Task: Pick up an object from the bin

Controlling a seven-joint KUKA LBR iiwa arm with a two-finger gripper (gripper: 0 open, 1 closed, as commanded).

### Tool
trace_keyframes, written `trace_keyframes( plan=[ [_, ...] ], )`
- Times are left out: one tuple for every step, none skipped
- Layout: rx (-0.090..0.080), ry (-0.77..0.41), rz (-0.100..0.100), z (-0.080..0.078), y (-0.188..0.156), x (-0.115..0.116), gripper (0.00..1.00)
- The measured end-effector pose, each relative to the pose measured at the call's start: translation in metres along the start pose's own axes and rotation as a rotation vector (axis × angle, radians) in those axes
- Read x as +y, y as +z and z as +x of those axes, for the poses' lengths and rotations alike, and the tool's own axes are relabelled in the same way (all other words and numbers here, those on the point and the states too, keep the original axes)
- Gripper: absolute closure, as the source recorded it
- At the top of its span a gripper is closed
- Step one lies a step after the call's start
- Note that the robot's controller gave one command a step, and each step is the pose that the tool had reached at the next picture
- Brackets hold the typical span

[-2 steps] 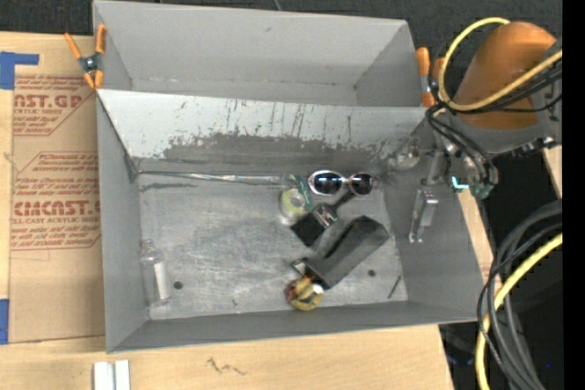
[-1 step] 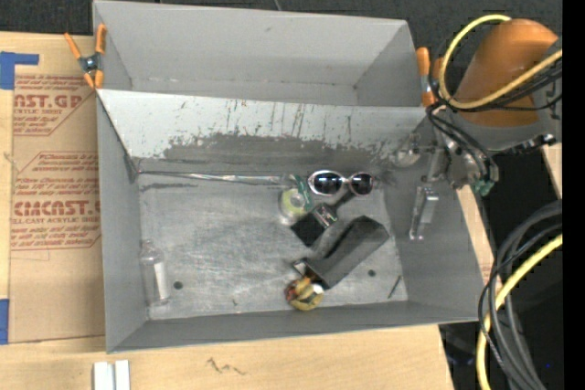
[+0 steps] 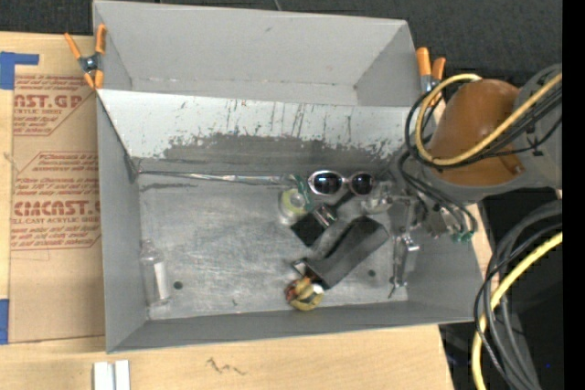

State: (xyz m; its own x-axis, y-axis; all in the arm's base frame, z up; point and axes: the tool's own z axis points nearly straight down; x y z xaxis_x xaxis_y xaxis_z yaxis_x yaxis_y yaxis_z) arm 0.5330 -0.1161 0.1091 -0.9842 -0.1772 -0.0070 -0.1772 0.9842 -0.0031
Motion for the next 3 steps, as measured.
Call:
trace_keyframes(
  plan=[
    [0.008, -0.253, -0.005, 0.028, -0.007, 0.033, 0.0],
    [0.004, -0.245, -0.004, 0.038, -0.006, 0.046, 0.0],
    [-0.034, -0.577, 0.012, 0.033, 0.022, 0.036, 0.0]
  ],
)
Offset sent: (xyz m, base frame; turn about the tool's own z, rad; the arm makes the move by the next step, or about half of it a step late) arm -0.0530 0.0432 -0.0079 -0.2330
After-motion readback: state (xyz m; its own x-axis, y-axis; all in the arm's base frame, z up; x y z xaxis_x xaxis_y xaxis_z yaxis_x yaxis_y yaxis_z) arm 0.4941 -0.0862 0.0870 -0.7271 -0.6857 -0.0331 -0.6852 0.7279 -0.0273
